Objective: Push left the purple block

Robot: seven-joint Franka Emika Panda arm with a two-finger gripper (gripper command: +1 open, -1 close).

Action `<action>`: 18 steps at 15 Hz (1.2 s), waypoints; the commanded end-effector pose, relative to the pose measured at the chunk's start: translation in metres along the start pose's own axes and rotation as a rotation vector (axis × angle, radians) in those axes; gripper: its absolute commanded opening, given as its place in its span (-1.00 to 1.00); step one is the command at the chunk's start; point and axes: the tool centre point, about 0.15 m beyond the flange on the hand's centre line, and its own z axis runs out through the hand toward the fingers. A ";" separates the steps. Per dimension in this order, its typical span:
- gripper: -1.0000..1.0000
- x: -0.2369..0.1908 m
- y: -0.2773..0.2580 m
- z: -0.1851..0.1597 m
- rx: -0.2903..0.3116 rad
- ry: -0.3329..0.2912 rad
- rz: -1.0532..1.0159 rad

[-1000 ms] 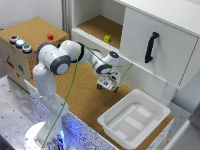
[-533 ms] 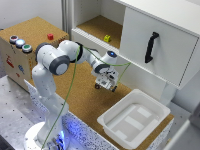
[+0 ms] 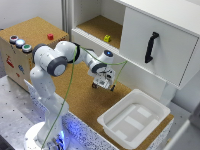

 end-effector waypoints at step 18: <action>-1.00 -0.001 -0.103 0.001 -0.214 -0.062 0.149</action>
